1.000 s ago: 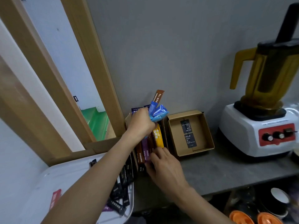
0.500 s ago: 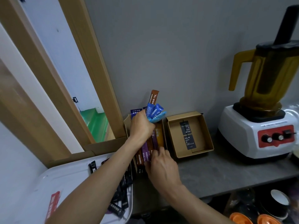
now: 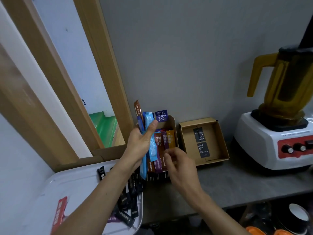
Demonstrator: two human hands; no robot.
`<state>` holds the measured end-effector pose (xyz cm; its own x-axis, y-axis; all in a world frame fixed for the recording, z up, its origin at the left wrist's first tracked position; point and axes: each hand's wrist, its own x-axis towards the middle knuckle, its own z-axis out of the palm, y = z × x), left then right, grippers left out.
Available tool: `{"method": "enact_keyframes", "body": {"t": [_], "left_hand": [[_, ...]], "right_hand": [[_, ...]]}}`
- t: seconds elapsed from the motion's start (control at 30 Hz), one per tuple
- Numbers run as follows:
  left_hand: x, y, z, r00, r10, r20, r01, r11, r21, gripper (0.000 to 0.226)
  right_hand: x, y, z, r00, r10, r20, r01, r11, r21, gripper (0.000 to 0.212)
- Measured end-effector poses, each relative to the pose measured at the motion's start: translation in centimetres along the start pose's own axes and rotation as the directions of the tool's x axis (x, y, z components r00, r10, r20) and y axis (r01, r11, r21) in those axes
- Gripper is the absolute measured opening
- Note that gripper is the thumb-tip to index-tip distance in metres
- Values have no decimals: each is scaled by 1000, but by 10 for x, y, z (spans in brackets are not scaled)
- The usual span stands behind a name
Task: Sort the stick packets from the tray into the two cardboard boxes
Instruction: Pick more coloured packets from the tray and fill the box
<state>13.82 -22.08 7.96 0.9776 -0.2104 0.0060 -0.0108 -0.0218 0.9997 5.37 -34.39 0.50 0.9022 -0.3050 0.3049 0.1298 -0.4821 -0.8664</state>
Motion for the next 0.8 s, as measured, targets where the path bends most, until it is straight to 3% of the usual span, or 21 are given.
{"method": "enact_keyframes", "body": {"t": [0.07, 0.1, 0.2, 0.33, 0.6, 0.8], "left_hand": [[-3, -3, -1, 1000, 31, 6, -31, 999, 12, 51], [-5, -4, 0, 999, 46, 7, -46, 998, 31, 53], [-11, -2, 6, 995, 97, -13, -95, 990, 107, 48], [-14, 7, 5, 985, 170, -27, -165, 976, 142, 43], [-7, 23, -13, 972, 230, -50, -211, 945, 249, 38], [0, 20, -20, 985, 171, 16, -170, 953, 249, 25]], "right_hand": [[1, -10, -5, 990, 119, 71, -137, 922, 362, 12], [1, -14, -6, 987, 124, 102, -156, 892, 424, 16], [1, -20, -4, 984, 105, 145, -161, 876, 455, 29], [0, -16, -7, 976, 145, 160, -206, 845, 493, 27], [-11, 4, -6, 995, 84, -50, -72, 977, 203, 27], [-12, 1, -5, 991, 127, 47, -134, 871, 472, 21]]}}
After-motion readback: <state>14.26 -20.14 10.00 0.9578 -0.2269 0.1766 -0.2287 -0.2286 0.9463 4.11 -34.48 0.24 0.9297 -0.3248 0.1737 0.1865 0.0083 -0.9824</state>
